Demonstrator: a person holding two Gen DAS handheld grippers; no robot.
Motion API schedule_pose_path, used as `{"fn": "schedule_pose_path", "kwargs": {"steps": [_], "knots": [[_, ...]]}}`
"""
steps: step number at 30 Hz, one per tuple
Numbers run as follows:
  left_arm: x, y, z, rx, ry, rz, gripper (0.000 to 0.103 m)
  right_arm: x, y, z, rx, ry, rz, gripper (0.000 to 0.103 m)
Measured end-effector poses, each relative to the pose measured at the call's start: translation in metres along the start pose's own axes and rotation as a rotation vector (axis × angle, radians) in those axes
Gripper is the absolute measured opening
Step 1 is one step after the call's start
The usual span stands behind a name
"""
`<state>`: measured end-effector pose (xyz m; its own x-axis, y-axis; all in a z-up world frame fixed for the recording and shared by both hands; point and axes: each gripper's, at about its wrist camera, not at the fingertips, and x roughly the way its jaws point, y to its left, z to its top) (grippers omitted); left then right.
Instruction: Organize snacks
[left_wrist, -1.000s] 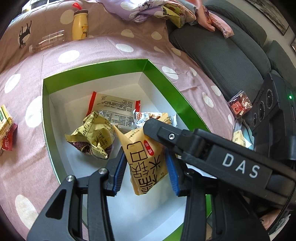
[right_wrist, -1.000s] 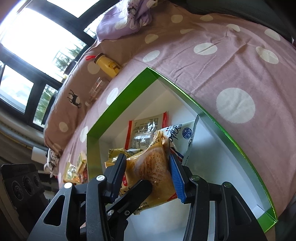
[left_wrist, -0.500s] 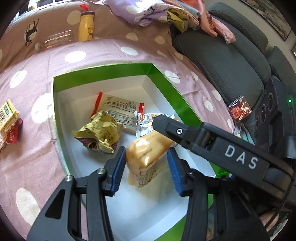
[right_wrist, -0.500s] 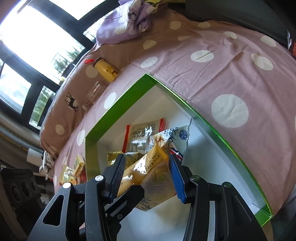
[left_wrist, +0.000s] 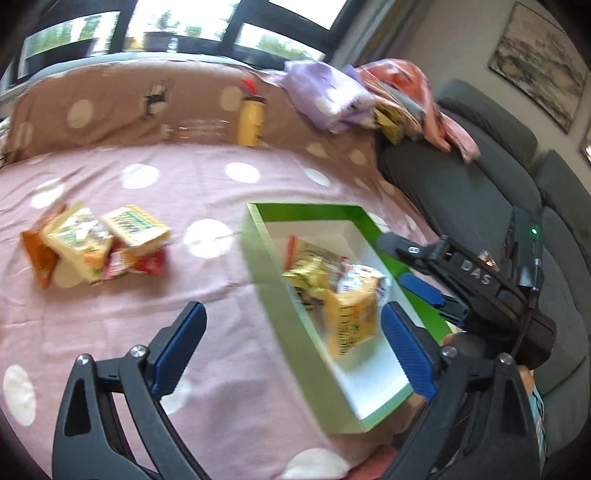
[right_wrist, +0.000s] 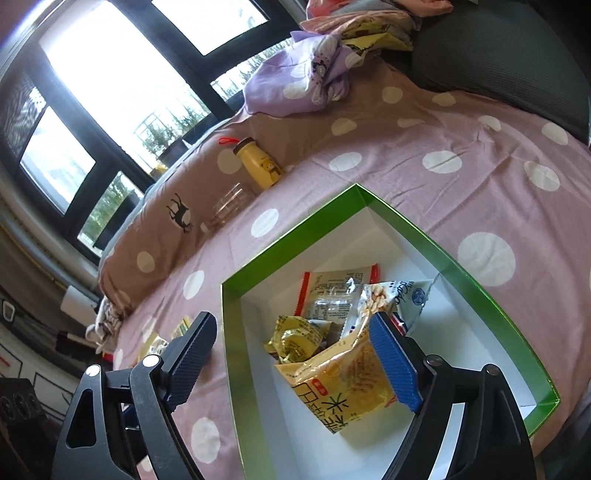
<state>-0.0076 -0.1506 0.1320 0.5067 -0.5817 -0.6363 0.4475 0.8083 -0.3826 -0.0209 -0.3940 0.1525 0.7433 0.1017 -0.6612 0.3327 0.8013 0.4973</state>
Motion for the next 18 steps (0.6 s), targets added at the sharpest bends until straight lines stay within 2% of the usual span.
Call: {"fn": "schedule_pose_path", "kwargs": {"steps": [7,11,15,18], "knots": [[-0.037,0.074,-0.018,-0.093,-0.050,0.225,0.101,0.007,0.030,-0.012,-0.077,0.007,0.021,0.090],[-0.050,0.119,-0.028,-0.192,-0.067,0.273,0.101,0.012,0.051,-0.022,-0.140,0.018,0.027,0.090],[-0.057,0.153,-0.038,-0.261,-0.101,0.360,0.101,0.017,0.075,-0.035,-0.214,0.015,0.036,0.091],[-0.062,0.172,-0.044,-0.307,-0.087,0.371,0.101,0.024,0.091,-0.046,-0.243,0.043,0.052,0.091]]}}
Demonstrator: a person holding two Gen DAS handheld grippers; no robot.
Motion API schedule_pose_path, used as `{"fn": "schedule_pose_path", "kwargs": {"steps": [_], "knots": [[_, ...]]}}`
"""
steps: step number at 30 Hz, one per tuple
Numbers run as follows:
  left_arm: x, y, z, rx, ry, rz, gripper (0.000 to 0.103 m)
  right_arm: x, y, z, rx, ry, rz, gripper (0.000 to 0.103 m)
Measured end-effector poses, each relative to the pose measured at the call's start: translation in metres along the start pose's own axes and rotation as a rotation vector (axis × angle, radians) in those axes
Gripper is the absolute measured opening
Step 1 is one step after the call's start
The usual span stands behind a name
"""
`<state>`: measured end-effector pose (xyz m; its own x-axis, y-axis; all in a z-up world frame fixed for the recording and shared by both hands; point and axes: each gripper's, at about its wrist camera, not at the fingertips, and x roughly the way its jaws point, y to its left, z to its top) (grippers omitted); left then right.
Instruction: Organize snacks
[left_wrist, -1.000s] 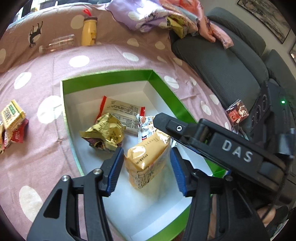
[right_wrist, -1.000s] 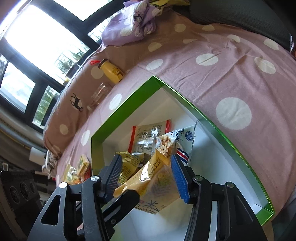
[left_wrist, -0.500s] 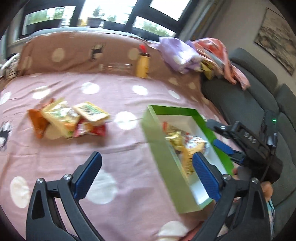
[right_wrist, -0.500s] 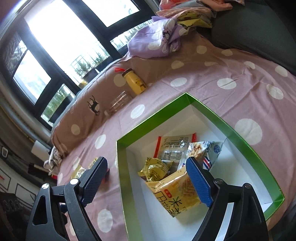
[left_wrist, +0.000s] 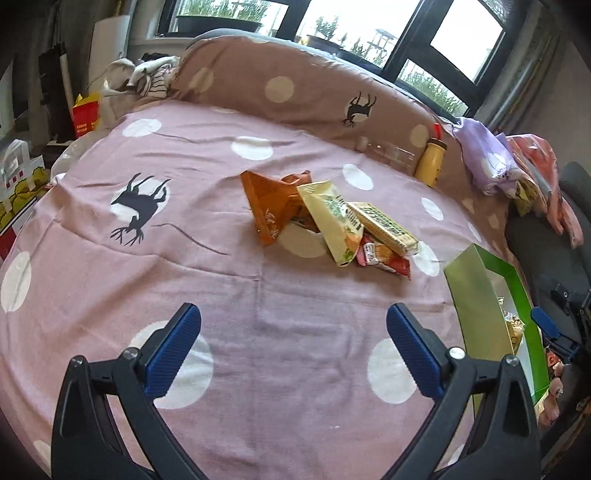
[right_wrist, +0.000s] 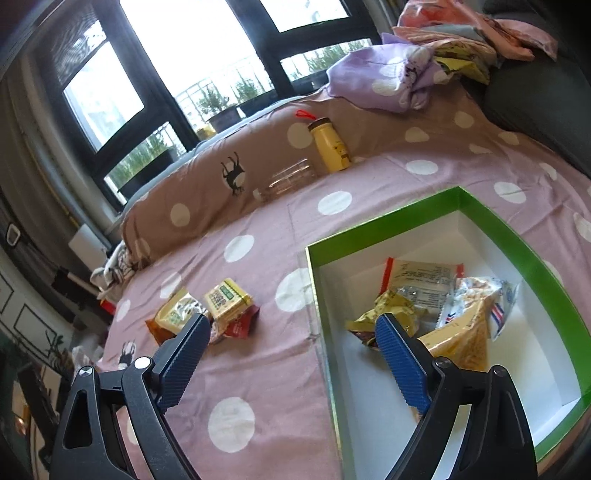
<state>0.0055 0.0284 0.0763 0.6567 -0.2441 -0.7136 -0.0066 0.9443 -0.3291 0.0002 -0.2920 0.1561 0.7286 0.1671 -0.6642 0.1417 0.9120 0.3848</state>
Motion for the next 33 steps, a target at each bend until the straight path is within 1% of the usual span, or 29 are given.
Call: {"fn": "schedule_pose_path", "kwargs": {"steps": [3,6,9,11,13,16,17,19,21,23,25,26,28,31,32,33], "knots": [[-0.003,0.015,0.002,-0.034,0.001,0.022,0.101,0.012,0.020,-0.004,-0.010,0.048,0.037,0.091],[-0.008,0.032,0.005,-0.091,0.006,0.003,0.101,0.036,0.045,-0.002,-0.022,0.147,0.039,0.091],[-0.009,0.045,0.007,-0.141,0.012,-0.006,0.101,0.064,0.075,0.006,-0.122,0.209,-0.015,0.091],[-0.009,0.047,0.009,-0.151,0.018,0.006,0.101,0.092,0.093,0.016,-0.202,0.259,-0.051,0.091],[-0.010,0.051,0.010,-0.156,0.018,0.025,0.101,0.121,0.105,0.026,-0.276,0.310,-0.062,0.091],[-0.011,0.057,0.012,-0.169,0.019,0.020,0.101,0.162,0.117,0.033,-0.404,0.387,-0.087,0.091],[-0.011,0.058,0.012,-0.175,0.020,0.013,0.101,0.174,0.118,0.035,-0.428,0.408,-0.100,0.091],[-0.010,0.061,0.013,-0.184,0.026,0.004,0.101,0.194,0.119,0.038,-0.439,0.448,-0.093,0.091],[-0.008,0.062,0.014,-0.189,0.032,0.004,0.101,0.206,0.117,0.041,-0.444,0.463,-0.088,0.091],[-0.004,0.061,0.014,-0.185,0.044,0.011,0.101,0.217,0.117,0.039,-0.483,0.482,-0.082,0.091],[-0.002,0.060,0.014,-0.180,0.050,0.015,0.101,0.227,0.116,0.036,-0.519,0.505,-0.098,0.091],[-0.002,0.059,0.014,-0.175,0.053,0.012,0.101,0.230,0.114,0.035,-0.524,0.513,-0.105,0.090],[-0.002,0.058,0.013,-0.168,0.053,0.007,0.101,0.234,0.107,0.034,-0.503,0.530,-0.085,0.085],[-0.001,0.057,0.013,-0.162,0.056,0.011,0.101,0.233,0.095,0.034,-0.430,0.556,-0.016,0.075],[-0.001,0.057,0.013,-0.161,0.059,0.014,0.101,0.233,0.093,0.034,-0.411,0.564,0.000,0.068],[0.000,0.057,0.013,-0.160,0.062,0.016,0.101,0.232,0.090,0.034,-0.392,0.567,0.015,0.064]]}}
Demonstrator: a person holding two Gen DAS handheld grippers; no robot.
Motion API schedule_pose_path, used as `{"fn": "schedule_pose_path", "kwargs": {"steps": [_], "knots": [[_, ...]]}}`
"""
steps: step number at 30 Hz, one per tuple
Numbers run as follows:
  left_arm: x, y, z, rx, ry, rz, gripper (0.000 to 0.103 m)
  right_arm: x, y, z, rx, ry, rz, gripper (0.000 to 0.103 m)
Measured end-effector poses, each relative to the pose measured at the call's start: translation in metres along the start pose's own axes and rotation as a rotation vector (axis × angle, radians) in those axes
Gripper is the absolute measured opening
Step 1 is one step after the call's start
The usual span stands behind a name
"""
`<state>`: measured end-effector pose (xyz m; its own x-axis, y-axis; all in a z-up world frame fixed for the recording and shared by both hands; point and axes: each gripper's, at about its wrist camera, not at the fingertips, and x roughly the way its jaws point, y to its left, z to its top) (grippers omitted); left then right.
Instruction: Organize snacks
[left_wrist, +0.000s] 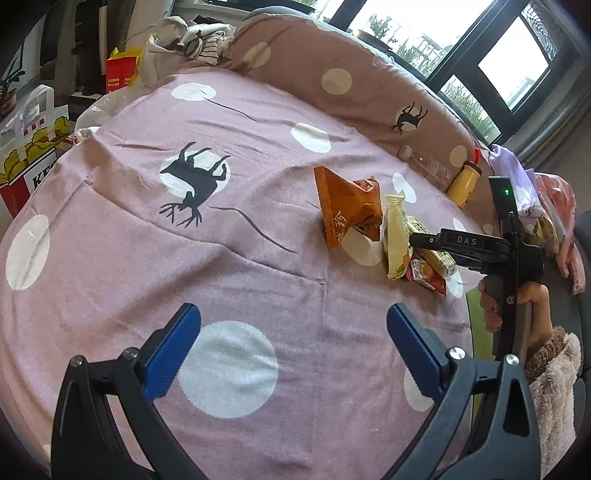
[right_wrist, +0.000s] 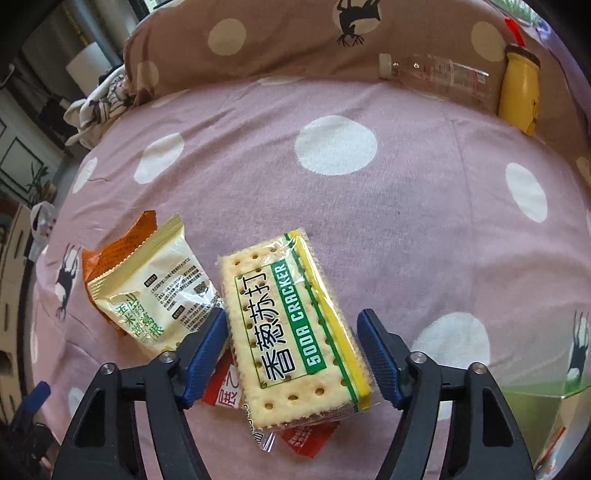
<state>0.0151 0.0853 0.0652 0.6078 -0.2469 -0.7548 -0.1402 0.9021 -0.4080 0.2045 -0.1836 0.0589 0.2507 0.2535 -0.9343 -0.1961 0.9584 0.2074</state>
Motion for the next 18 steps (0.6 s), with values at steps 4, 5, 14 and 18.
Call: {"fn": "schedule_pose_path", "kwargs": {"steps": [4,5,14,18], "knots": [[0.000,-0.002,-0.001,0.004,0.004,0.000,0.101,-0.007,0.001,-0.012,0.018,-0.015,-0.007,0.059],[0.000,-0.002,-0.001,0.007,0.004,0.000,0.101,-0.010,0.003,-0.015,0.023,-0.024,-0.014,0.058],[0.004,-0.010,-0.006,0.031,0.016,0.013,0.101,-0.068,0.018,-0.088,0.126,-0.173,0.025,0.057],[0.009,-0.016,-0.010,0.049,0.030,0.029,0.101,-0.075,0.038,-0.132,0.151,-0.155,0.062,0.057]]}}
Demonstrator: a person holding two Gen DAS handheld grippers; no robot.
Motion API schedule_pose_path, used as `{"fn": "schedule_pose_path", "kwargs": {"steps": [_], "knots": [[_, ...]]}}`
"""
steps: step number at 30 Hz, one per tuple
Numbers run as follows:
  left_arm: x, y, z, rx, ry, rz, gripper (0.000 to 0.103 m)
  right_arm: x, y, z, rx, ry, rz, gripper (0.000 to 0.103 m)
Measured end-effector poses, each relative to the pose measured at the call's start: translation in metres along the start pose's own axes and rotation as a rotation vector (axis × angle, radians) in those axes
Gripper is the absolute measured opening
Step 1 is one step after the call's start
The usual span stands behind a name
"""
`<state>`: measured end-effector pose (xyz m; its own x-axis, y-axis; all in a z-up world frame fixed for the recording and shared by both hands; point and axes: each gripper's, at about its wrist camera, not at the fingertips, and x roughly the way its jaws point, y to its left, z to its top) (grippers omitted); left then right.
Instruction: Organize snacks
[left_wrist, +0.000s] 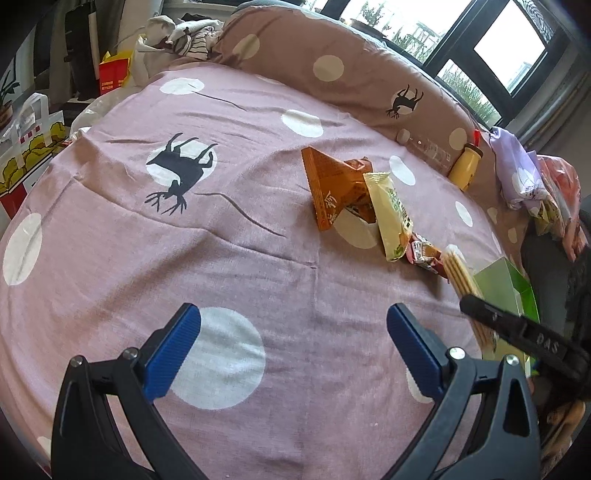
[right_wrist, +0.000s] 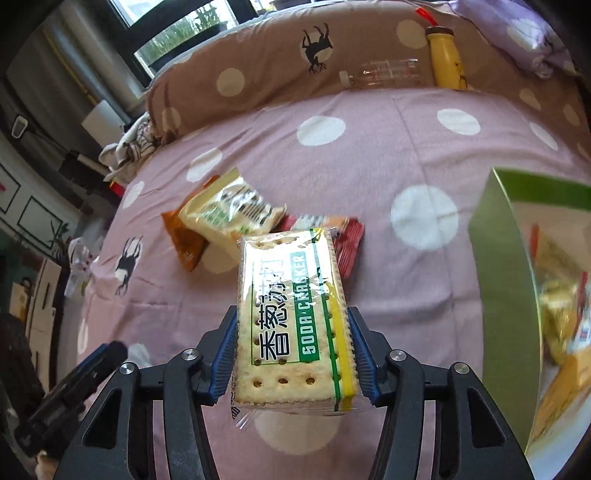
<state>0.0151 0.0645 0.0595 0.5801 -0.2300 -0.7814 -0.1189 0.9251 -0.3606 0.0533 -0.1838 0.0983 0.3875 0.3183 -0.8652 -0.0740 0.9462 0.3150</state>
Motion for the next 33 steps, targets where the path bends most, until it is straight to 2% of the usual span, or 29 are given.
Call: {"fn": "schedule_pose_path", "kwargs": {"steps": [3,9,13,17,20,24,28,33], "knots": [[0.004,-0.007,-0.005,0.022,0.017,0.005,0.101,0.006,0.013,-0.025,-0.018,0.032,-0.005,0.057],[0.009,-0.019,-0.012,0.062,0.027,0.035,0.101,0.017,0.009,-0.036,0.001,0.088,0.012,0.057],[0.011,-0.024,-0.015,0.065,0.047,0.012,0.100,0.005,-0.002,-0.037,0.038,0.072,0.084,0.062],[0.012,-0.034,-0.021,0.070,0.068,-0.048,0.098,-0.014,-0.013,-0.035,0.081,0.003,0.146,0.066],[0.015,-0.047,-0.028,0.103,0.101,-0.111,0.090,-0.017,-0.023,-0.034,0.129,-0.015,0.192,0.066],[0.025,-0.068,-0.040,0.153,0.157,-0.173,0.074,-0.011,-0.026,-0.035,0.151,-0.002,0.206,0.066],[0.032,-0.086,-0.053,0.210,0.197,-0.211,0.059,-0.002,-0.024,-0.035,0.159,0.016,0.215,0.064],[0.041,-0.097,-0.063,0.245,0.218,-0.223,0.044,0.012,-0.023,-0.037,0.164,0.054,0.187,0.055]]}}
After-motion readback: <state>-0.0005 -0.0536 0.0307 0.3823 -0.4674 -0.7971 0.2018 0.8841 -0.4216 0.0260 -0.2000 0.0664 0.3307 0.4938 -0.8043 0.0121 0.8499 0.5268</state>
